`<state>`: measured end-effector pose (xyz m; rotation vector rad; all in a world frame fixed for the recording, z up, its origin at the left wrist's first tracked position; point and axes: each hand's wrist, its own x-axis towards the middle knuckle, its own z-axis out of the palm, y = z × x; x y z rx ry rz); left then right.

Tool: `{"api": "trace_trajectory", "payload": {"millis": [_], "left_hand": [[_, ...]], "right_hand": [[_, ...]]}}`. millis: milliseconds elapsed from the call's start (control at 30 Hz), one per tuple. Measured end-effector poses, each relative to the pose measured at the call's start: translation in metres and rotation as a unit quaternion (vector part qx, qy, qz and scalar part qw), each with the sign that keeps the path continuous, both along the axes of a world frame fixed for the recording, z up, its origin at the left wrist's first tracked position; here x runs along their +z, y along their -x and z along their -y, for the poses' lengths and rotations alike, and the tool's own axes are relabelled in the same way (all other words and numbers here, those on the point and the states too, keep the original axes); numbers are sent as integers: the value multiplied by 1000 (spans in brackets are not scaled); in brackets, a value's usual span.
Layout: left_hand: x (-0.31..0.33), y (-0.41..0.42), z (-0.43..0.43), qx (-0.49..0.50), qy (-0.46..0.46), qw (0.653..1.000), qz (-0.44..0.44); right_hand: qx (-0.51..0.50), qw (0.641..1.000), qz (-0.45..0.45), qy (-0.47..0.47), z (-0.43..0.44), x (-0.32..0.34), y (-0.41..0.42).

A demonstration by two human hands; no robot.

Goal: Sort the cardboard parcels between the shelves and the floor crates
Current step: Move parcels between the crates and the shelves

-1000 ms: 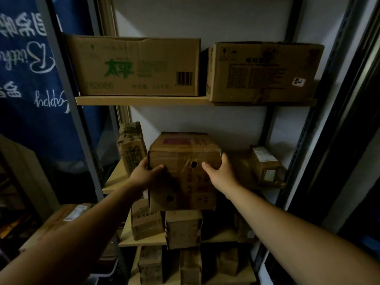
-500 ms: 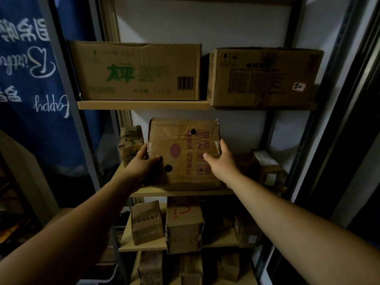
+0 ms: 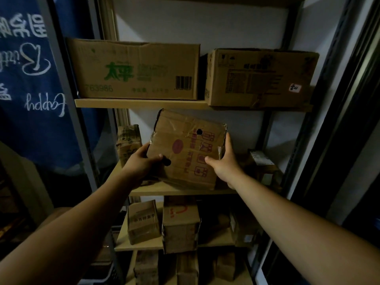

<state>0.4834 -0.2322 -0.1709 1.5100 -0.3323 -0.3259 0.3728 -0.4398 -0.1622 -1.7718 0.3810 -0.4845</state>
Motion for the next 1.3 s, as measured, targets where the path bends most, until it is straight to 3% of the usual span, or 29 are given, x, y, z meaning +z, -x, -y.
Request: {"api": "trace_trajectory", "payload": {"millis": [133,333,400,500,567,767,833,933,1000,1133,1300], "left_hand": [[-2,-2,2,13,-16,999,42],[-5,1,-2,1,-128,980,151],[-8,4,-3,-8,-223,944,242],[-18,5,3,-45,-360,849,383],[-27,5,7,-57,-437,804,399],[-37,-1,6,-80,-471,778,408],[-41,0,7,-78,-458,798,384],[-35,12,10,-14,-325,918,227],[-31,14,12,24,-234,965,117],[-35,7,9,16,-157,986,-52],[-48,6,-9,-2,-179,979,-98]], "right_hand": [[-19,1000,-13,13,2,-2,1],[-76,980,-63,173,8,-3,3],[-54,979,-72,183,6,-8,2],[-1,990,-85,115,-9,-14,-2],[-1,993,-90,78,-16,-19,-4],[14,991,-115,61,-15,-26,-3],[10,991,-123,44,-15,-30,-5],[-20,991,-133,11,-13,-37,-9],[-22,989,-143,4,-11,-40,-10],[10,982,-189,-19,-11,-40,-12],[37,974,-221,-24,-16,-52,-4]]}}
